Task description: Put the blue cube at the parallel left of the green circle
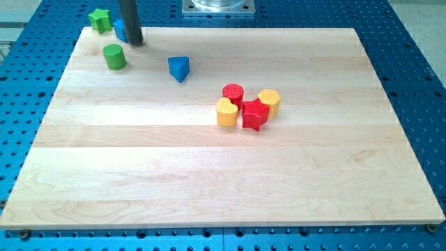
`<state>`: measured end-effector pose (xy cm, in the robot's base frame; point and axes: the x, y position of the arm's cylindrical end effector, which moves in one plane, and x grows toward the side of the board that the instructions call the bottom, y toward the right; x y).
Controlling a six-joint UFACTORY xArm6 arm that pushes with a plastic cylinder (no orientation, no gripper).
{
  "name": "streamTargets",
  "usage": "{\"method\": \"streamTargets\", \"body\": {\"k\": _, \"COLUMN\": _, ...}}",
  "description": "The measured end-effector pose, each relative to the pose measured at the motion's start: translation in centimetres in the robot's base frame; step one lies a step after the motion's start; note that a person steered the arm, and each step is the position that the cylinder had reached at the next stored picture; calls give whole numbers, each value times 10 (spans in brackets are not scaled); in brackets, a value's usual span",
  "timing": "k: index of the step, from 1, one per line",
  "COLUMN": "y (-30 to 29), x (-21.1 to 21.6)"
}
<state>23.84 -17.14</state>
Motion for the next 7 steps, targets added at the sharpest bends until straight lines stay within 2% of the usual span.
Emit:
{"method": "streamTargets", "body": {"k": 1, "y": 45, "x": -29}}
{"method": "streamTargets", "body": {"k": 2, "y": 54, "x": -47}}
{"method": "streamTargets", "body": {"k": 4, "y": 48, "x": -47}}
{"method": "streamTargets", "body": {"k": 6, "y": -13, "x": -47}}
{"method": "streamTargets", "body": {"k": 7, "y": -13, "x": -47}}
